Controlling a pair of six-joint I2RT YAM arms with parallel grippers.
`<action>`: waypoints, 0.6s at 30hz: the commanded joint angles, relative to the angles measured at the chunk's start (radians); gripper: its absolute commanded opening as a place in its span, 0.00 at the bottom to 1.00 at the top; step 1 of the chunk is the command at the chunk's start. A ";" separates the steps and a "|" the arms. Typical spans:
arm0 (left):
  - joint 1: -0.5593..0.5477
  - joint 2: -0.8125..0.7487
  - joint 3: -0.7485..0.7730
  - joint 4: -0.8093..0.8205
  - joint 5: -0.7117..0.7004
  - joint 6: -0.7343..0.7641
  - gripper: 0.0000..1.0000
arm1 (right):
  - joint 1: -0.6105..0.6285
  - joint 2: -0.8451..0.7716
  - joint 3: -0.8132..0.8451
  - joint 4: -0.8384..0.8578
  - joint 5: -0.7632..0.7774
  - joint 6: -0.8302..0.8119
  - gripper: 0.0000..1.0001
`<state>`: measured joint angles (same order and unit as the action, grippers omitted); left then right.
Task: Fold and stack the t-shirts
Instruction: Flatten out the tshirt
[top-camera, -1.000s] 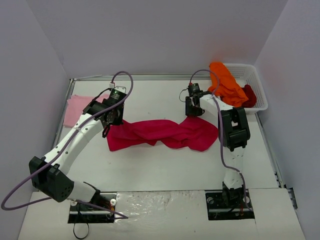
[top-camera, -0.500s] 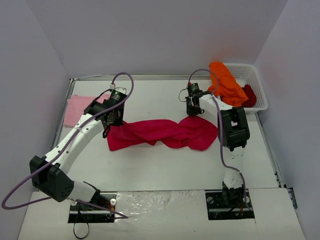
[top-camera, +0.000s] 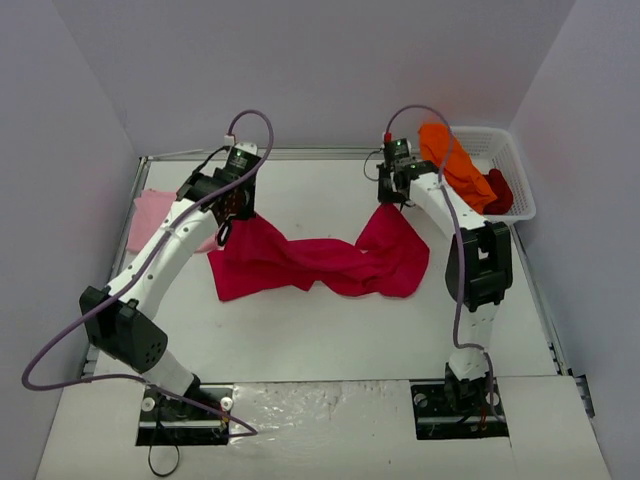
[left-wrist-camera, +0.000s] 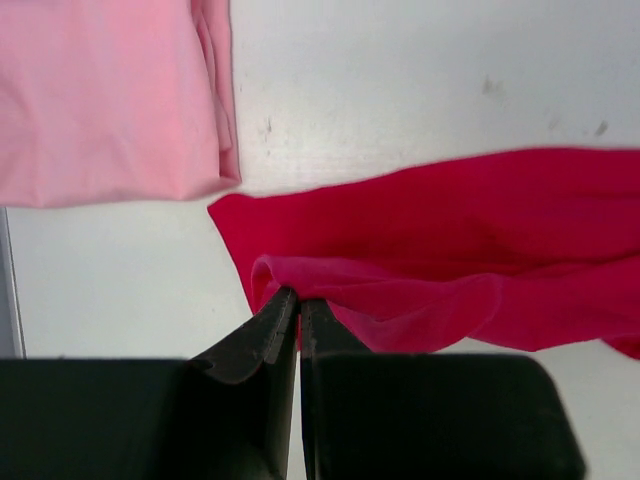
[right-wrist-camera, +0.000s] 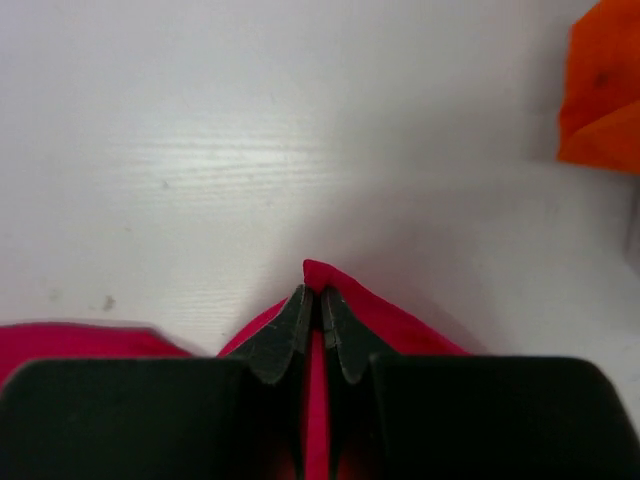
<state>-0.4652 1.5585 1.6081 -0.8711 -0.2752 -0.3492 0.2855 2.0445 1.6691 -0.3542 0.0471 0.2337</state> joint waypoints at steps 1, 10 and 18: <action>0.011 0.006 0.131 -0.023 -0.071 -0.001 0.02 | -0.017 -0.161 0.136 -0.031 0.030 0.010 0.00; 0.045 -0.027 0.323 -0.078 -0.174 0.013 0.02 | -0.019 -0.346 0.261 -0.089 0.056 -0.010 0.00; 0.046 -0.243 0.168 -0.066 -0.219 -0.024 0.02 | -0.017 -0.653 0.051 -0.086 0.115 0.003 0.00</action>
<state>-0.4232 1.4353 1.7985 -0.9165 -0.4358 -0.3546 0.2691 1.4971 1.7844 -0.4232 0.1120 0.2337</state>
